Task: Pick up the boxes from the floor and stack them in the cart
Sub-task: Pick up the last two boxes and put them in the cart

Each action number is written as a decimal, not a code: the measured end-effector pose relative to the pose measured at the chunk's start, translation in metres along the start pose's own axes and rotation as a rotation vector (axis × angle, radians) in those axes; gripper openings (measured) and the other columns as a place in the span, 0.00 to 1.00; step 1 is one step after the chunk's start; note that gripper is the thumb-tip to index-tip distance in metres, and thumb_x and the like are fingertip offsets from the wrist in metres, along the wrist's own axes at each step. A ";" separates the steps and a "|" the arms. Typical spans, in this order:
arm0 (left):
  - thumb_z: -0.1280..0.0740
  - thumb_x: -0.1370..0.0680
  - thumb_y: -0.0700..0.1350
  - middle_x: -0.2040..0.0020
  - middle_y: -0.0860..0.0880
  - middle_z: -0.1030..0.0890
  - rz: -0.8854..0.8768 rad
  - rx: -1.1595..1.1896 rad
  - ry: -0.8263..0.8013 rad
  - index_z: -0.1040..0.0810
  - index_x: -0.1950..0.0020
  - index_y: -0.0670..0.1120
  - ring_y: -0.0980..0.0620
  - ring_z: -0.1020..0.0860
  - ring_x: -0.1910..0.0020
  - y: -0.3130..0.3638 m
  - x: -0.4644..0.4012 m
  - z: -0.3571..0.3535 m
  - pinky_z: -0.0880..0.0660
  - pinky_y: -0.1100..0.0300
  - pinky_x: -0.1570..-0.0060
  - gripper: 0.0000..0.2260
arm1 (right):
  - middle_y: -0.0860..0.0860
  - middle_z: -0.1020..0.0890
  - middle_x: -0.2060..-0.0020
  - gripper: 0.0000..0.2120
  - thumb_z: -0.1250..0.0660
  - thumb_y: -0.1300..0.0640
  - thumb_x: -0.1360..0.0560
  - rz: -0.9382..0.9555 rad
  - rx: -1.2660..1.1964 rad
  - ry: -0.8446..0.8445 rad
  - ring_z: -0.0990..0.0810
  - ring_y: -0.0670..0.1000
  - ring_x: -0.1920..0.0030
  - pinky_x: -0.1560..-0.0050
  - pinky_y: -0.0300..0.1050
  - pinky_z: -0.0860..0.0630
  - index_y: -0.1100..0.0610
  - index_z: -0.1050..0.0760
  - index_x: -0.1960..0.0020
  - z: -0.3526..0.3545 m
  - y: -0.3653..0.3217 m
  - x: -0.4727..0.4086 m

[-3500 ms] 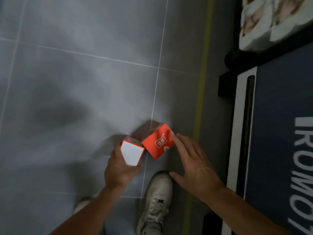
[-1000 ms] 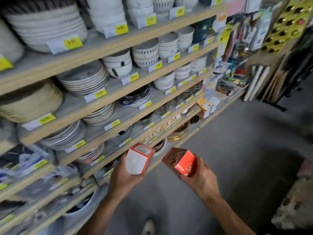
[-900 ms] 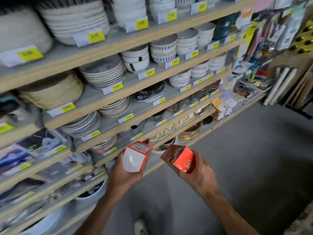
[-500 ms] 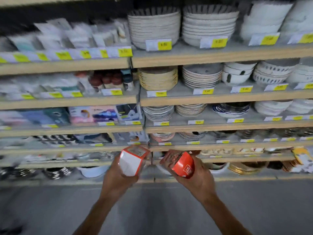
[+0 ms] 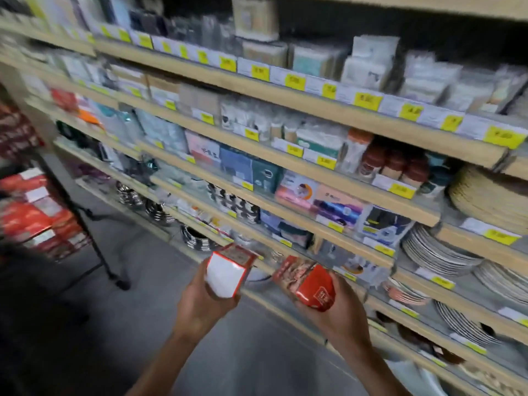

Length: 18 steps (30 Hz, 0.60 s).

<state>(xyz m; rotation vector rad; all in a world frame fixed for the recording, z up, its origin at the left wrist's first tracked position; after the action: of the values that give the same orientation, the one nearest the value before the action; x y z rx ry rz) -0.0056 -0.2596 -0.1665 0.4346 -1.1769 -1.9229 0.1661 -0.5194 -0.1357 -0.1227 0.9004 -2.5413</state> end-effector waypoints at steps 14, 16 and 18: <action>0.22 0.45 0.56 0.52 0.61 0.17 0.233 -0.007 0.357 0.33 0.35 0.65 0.56 0.17 0.55 -0.071 -0.064 0.139 0.18 0.50 0.59 0.40 | 0.48 0.19 0.43 0.48 0.26 0.27 0.45 0.315 -0.059 -0.323 0.20 0.50 0.50 0.52 0.49 0.19 0.44 0.32 0.30 -0.170 -0.162 -0.110; 0.21 0.45 0.55 0.49 0.62 0.18 0.254 -0.013 0.399 0.33 0.34 0.66 0.57 0.18 0.52 -0.078 -0.075 0.151 0.18 0.49 0.57 0.41 | 0.47 0.19 0.44 0.46 0.25 0.28 0.45 0.356 -0.094 -0.353 0.19 0.50 0.50 0.52 0.49 0.20 0.44 0.30 0.31 -0.193 -0.183 -0.129; 0.22 0.45 0.56 0.47 0.60 0.18 0.280 -0.009 0.443 0.33 0.33 0.65 0.57 0.18 0.50 -0.082 -0.087 0.159 0.18 0.48 0.55 0.42 | 0.48 0.18 0.43 0.48 0.27 0.28 0.45 0.391 -0.125 -0.394 0.19 0.51 0.50 0.51 0.48 0.20 0.45 0.30 0.30 -0.214 -0.202 -0.148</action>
<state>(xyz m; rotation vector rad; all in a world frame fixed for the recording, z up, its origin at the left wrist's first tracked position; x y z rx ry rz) -0.0941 -0.0810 -0.1665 0.6189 -0.8835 -1.4925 0.1756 -0.1918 -0.1703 -0.4249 0.8285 -2.0066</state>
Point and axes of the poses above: each hand's wrist, its own x-axis away from the middle knuckle, its own z-axis out of the back of the hand, y = z × x, the point moved 5 cm from there along -x, towards the middle knuckle
